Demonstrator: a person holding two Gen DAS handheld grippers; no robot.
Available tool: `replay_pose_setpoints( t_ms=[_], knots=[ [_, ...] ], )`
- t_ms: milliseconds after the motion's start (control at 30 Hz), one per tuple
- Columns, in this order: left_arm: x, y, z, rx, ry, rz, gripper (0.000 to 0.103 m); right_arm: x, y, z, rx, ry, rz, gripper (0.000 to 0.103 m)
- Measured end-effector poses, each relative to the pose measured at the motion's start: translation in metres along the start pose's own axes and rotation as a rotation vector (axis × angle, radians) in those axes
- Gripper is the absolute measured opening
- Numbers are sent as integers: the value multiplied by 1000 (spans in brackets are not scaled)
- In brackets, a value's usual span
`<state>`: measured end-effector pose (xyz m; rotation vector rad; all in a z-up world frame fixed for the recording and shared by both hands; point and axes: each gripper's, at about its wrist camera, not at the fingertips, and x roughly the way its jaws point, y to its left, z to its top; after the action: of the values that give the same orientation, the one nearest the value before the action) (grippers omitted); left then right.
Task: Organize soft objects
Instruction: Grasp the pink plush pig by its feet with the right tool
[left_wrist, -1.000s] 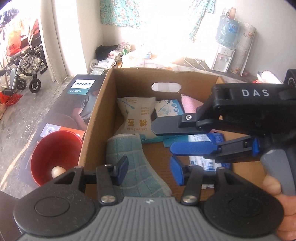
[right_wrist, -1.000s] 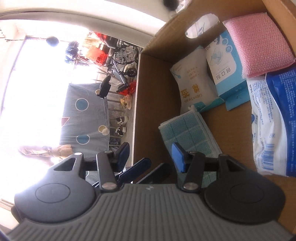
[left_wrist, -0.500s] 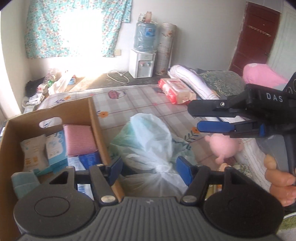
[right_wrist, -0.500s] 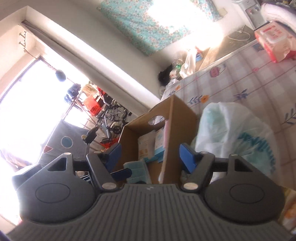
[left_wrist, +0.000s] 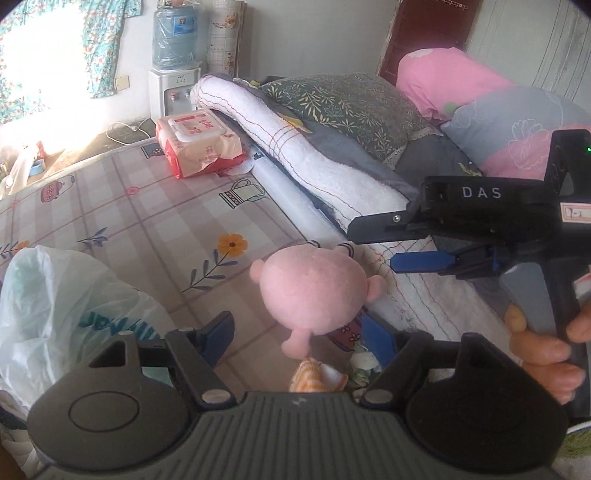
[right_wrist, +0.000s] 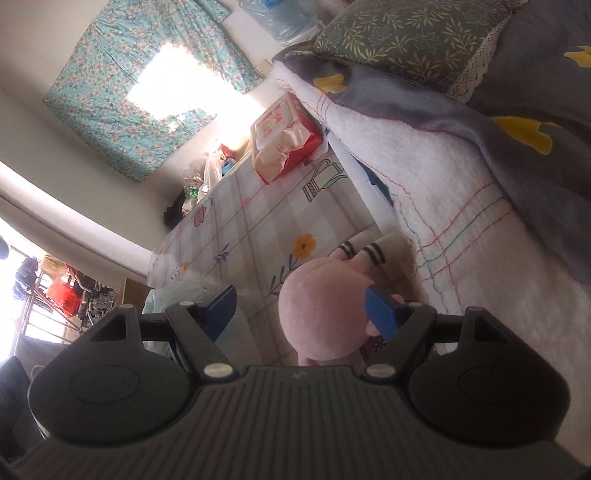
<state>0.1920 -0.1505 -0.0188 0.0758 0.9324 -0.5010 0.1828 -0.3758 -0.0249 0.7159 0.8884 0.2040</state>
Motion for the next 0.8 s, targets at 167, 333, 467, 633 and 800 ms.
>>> replay_pose_setpoints(
  t_ms=[167,333,467,633,800],
  knots=[
    [44,-4,11,-9,82,6,77,28,-11,17,0,59,-12,77],
    [74,-1,17,-44,149,-20,80,58,-15,25,14,121,-34,77],
    [85,2,18,-96,162,-62,80,73,-18,26,27,123,-24,73],
    [69,-3,16,-107,122,-62,79,64,-18,25,48,82,-5,59],
    [36,-8,15,-98,59,-77,79,31,-1,20,26,33,24,55]
  ],
)
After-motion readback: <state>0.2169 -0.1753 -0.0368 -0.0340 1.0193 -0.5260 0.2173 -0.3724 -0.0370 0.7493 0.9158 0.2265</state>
